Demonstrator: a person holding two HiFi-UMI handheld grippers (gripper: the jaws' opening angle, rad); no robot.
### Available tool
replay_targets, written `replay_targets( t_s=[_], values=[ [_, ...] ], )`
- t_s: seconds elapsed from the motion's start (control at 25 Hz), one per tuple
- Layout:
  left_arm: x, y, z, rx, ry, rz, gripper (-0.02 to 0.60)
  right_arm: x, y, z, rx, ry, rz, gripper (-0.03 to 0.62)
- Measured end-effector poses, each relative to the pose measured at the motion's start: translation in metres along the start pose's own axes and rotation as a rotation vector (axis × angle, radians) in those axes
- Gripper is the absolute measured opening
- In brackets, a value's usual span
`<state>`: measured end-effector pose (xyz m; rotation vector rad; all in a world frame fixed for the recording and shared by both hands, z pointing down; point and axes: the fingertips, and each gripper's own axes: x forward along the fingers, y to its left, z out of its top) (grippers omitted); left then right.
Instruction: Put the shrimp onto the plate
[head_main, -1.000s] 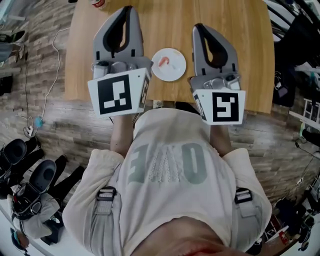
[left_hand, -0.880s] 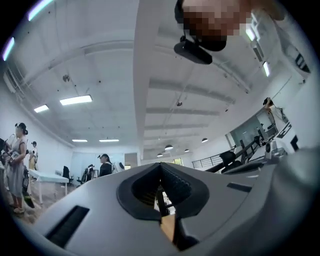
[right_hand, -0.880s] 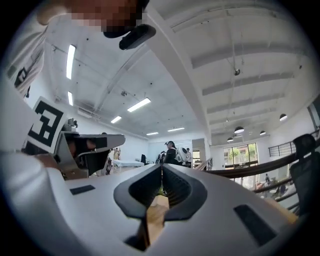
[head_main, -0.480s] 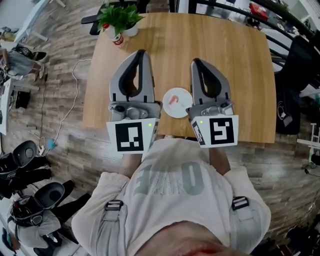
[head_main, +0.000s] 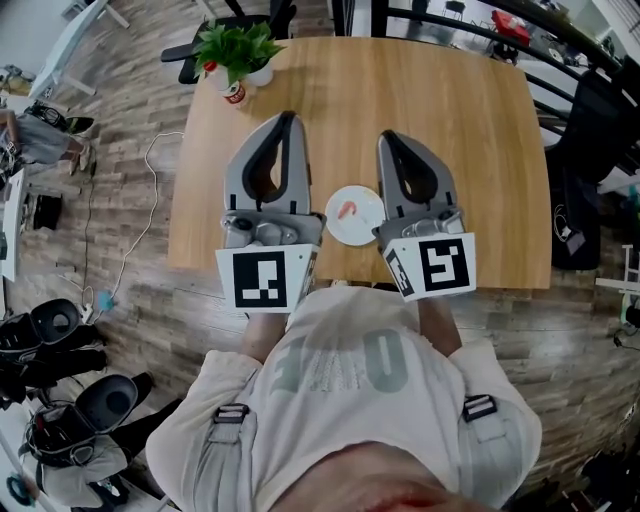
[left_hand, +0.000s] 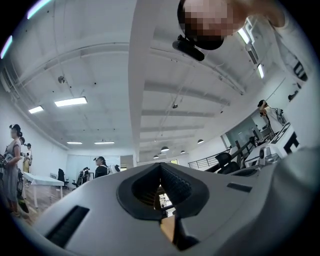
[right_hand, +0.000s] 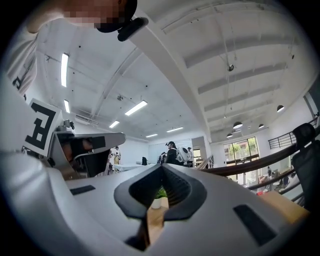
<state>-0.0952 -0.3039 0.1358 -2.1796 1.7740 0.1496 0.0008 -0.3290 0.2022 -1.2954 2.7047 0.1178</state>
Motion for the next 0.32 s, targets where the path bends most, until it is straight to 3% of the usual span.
replay_targets(
  t_s=[0.32],
  values=[
    [-0.0035,0.0078,0.0017,0.016,-0.015,0.017,0.009,-0.0043,0.0053,-0.003,-0.017,0.009,-0.001,0.019]
  ],
)
